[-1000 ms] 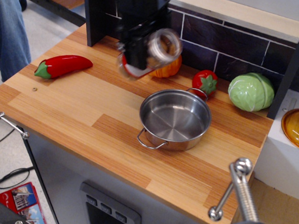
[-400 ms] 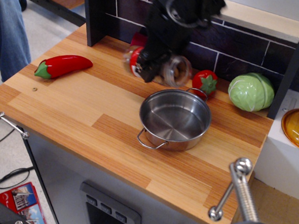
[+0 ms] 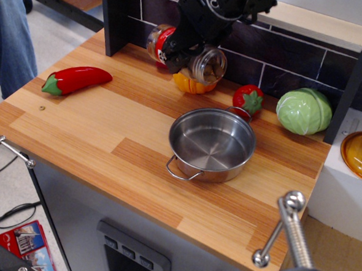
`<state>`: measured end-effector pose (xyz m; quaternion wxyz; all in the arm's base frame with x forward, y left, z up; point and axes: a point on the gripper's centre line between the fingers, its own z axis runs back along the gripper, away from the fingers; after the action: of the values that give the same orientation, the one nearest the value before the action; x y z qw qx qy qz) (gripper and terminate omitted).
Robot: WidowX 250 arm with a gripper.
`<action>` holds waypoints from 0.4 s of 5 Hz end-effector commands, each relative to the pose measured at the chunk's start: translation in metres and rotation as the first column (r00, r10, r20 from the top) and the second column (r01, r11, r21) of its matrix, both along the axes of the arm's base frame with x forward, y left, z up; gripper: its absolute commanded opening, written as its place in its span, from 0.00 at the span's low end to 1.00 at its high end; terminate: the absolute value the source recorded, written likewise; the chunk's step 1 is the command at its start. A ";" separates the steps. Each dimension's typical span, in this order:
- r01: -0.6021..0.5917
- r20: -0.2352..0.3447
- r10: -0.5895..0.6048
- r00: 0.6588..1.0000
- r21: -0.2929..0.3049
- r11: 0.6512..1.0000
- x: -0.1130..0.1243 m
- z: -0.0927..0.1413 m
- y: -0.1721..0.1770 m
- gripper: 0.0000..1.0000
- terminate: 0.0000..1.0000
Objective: Pour almonds in pot
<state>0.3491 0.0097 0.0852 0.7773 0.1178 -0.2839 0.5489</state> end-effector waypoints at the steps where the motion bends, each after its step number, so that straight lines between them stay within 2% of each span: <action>1: 0.169 0.115 -0.185 0.976 0.136 0.976 -0.016 0.015 -0.009 0.00 0.00; 2: 0.250 0.120 -0.287 0.950 0.252 0.935 -0.018 0.009 -0.015 0.00 0.00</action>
<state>0.3335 -0.0092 0.0836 0.8131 0.1413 -0.4040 0.3947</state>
